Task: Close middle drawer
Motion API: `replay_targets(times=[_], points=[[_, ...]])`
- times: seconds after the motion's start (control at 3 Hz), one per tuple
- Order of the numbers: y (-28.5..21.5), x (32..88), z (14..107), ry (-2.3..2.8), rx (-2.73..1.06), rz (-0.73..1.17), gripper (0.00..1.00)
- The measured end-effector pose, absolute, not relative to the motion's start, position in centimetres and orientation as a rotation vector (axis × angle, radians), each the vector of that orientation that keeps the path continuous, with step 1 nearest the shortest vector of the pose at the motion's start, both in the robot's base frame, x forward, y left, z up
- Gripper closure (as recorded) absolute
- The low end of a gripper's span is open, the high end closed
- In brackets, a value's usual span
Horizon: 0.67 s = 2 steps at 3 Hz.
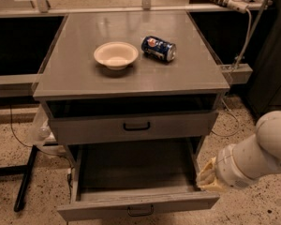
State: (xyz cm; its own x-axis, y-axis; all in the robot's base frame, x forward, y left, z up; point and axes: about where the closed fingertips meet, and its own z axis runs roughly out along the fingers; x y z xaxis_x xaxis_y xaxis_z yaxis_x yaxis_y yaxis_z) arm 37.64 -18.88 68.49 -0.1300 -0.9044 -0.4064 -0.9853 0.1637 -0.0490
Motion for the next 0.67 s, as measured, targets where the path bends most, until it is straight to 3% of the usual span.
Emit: replay_targets(times=[0.67], points=[[-17.3, 35.0, 53.1, 2.178, -1.772, 0.415, 1.0]])
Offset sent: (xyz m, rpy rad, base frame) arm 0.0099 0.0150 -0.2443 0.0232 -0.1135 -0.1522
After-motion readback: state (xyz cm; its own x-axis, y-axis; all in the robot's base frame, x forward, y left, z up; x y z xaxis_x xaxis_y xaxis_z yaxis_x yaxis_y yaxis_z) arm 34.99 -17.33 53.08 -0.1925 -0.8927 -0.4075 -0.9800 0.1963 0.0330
